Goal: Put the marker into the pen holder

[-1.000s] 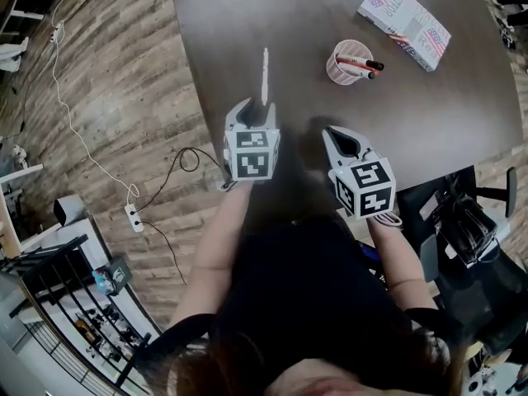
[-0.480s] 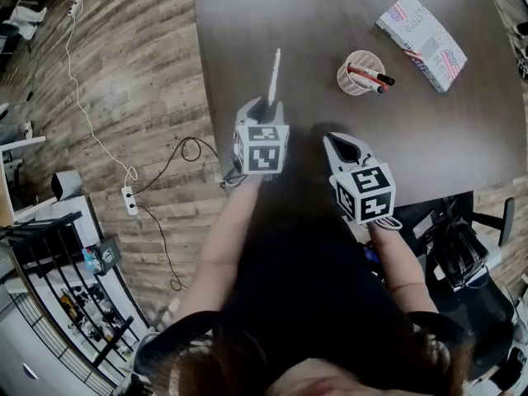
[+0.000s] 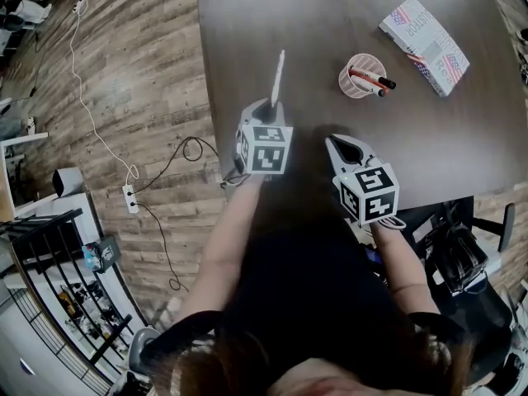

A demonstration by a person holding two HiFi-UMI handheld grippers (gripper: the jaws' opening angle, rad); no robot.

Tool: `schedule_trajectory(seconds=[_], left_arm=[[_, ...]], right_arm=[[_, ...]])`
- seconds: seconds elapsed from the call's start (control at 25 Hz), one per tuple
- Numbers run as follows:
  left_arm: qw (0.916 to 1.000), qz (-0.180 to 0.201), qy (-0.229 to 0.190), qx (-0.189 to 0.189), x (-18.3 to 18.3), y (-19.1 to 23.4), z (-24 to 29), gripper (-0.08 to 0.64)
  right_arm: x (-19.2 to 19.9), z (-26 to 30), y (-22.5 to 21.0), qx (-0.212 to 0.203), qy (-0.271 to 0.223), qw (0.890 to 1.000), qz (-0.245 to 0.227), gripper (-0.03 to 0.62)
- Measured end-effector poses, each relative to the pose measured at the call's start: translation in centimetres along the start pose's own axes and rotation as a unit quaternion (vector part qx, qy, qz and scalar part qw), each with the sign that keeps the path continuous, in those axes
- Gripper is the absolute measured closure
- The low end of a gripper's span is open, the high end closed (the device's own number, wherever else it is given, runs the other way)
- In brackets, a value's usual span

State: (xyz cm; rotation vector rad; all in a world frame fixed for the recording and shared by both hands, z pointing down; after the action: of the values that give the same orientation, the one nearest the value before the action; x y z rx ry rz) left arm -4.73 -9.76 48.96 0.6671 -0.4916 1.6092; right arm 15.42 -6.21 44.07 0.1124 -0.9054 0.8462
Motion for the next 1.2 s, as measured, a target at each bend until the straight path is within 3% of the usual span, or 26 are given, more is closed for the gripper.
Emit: schedule_trajectory(seconds=[0.24,0.8,1.04,1.2], left_arm=[[0.9999,0.002,-0.003,0.012,-0.1,0.3,-0.1,0.495],[0.9946,0.050,-0.073,0.055,-3.7,1.1,-5.3,0.499],[0.9857,0.117,-0.068,0.102,-6.9,0.2,-8.0,0.499],[0.9717,0.188,-0.062,0.129,-9.5,-1.0,-9.4,0.499]], right_arm=[[0.1,0.0,-0.3,0.002,-0.001,1.000,0.002,0.577],[-0.7,-0.3,-1.0,0.011,-0.013,1.000,0.001,0.577],[-1.3,-0.9,-1.7,0.023,-0.018,1.000,-0.001,0.577],[-1.8,-1.6,-2.5,0.035,-0.025,0.999,0.002,0.577]])
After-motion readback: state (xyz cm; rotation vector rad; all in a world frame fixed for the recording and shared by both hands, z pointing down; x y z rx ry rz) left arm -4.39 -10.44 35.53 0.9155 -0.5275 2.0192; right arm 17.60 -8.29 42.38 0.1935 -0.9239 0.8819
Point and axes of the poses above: the fingertips, and each gripper's own axes: z forward along the fingers, y to its left, x out of its underside, the point moved 10 cm from there along -z, backward along the fingers, and after that the axes turned 4 degrees about -z, right-handed, at the moved point
